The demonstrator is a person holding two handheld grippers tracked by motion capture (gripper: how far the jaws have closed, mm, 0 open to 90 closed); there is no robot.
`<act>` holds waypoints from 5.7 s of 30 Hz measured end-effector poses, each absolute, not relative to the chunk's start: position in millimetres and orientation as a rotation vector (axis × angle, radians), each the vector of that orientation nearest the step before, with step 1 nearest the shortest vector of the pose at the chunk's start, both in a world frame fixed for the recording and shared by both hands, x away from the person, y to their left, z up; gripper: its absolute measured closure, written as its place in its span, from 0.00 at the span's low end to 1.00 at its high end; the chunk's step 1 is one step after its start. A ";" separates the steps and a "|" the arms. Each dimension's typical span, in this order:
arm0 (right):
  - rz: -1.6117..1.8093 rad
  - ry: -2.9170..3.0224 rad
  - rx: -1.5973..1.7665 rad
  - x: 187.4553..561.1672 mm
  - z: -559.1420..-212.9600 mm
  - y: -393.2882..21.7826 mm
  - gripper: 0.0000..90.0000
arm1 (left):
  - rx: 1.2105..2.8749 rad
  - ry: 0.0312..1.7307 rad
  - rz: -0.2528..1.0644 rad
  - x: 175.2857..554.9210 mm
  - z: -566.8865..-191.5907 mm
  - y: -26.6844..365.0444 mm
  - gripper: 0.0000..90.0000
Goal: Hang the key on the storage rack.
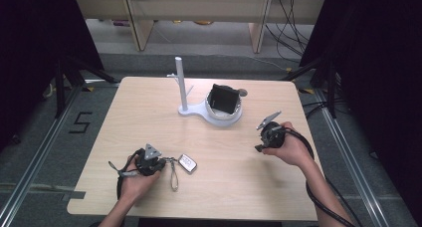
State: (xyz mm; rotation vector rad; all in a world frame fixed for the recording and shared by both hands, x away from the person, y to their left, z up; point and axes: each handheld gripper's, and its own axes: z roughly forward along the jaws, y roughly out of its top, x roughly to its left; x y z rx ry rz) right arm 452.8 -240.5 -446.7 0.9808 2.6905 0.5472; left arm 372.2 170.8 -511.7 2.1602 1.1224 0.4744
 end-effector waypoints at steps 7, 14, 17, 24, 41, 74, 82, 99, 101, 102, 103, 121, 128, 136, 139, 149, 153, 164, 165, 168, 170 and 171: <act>0.553 2.691 0.970 453.0 -447.6 -241.6 0.62 | 2.176 1.123 0.483 386.0 -510.3 166.8 1.00; 0.549 2.694 0.967 452.5 -448.9 -241.4 0.62 | 2.195 1.105 0.498 397.1 -509.8 163.9 1.00; 0.552 2.696 0.972 452.6 -449.0 -241.9 0.62 | 2.192 1.104 0.498 400.9 -510.0 162.0 1.00; 0.540 2.691 0.999 451.8 -448.4 -242.1 0.62 | 2.199 1.100 0.492 405.8 -509.5 155.9 0.99; 0.556 2.686 0.975 451.5 -448.4 -243.8 0.62 | 2.190 1.118 0.474 407.9 -503.5 153.5 0.99; 0.546 2.710 0.965 449.3 -454.2 -240.8 0.61 | 2.273 1.561 0.085 451.6 -480.9 135.7 0.59; 0.550 2.727 0.950 450.4 -455.1 -239.7 0.61 | 2.281 1.558 0.088 452.3 -484.4 134.5 0.59; 0.543 2.718 0.956 447.5 -454.3 -239.4 0.61 | 2.363 1.507 0.229 445.3 -486.2 120.2 0.73; 0.544 2.726 0.944 447.6 -454.4 -239.8 0.61 | 2.393 1.474 0.234 445.6 -485.5 120.5 0.76; 0.545 2.725 0.945 447.5 -454.2 -240.1 0.61 | 2.412 1.456 0.227 445.9 -484.9 121.1 0.77; 0.547 2.725 0.944 447.6 -454.2 -240.4 0.61 | 2.427 1.440 0.223 446.3 -484.6 121.5 0.78; 0.539 2.723 0.952 447.8 -453.8 -241.0 0.61 | 2.483 1.421 0.181 448.4 -483.8 124.8 0.64; 0.551 2.725 0.965 445.3 -453.9 -240.2 0.61 | 2.511 1.396 0.151 447.5 -481.8 125.1 0.79; 0.543 2.722 0.962 444.6 -454.0 -241.5 0.61 | 2.557 1.244 0.149 447.3 -482.1 132.8 0.82; 0.541 2.739 0.952 445.7 -453.7 -242.5 0.60 | 2.578 1.177 0.149 446.5 -482.4 134.2 0.82; 0.540 2.727 0.948 445.4 -454.0 -239.8 0.60 | 2.520 1.130 0.263 438.3 -482.8 137.9 0.94; 0.543 2.727 0.932 446.4 -453.0 -239.4 0.60 | 2.469 1.178 0.209 438.8 -484.8 137.2 0.94; 0.540 2.728 0.935 445.4 -452.8 -241.1 0.60 | 2.498 1.188 0.144 441.8 -481.5 130.8 0.68; 0.526 2.725 0.965 444.5 -452.2 -240.6 0.60 | 2.506 1.163 0.145 440.6 -480.6 128.7 0.63; 0.543 2.728 0.941 444.6 -451.4 -240.3 0.60 | 2.519 1.128 0.165 440.0 -477.7 126.1 0.59; 0.540 2.731 0.929 445.1 -450.4 -240.9 0.60 | 2.565 1.083 0.152 439.6 -477.8 124.2 0.57; 0.532 2.731 0.948 444.0 -449.7 -240.6 0.60 | 2.562 1.091 0.154 438.6 -478.5 122.7 0.56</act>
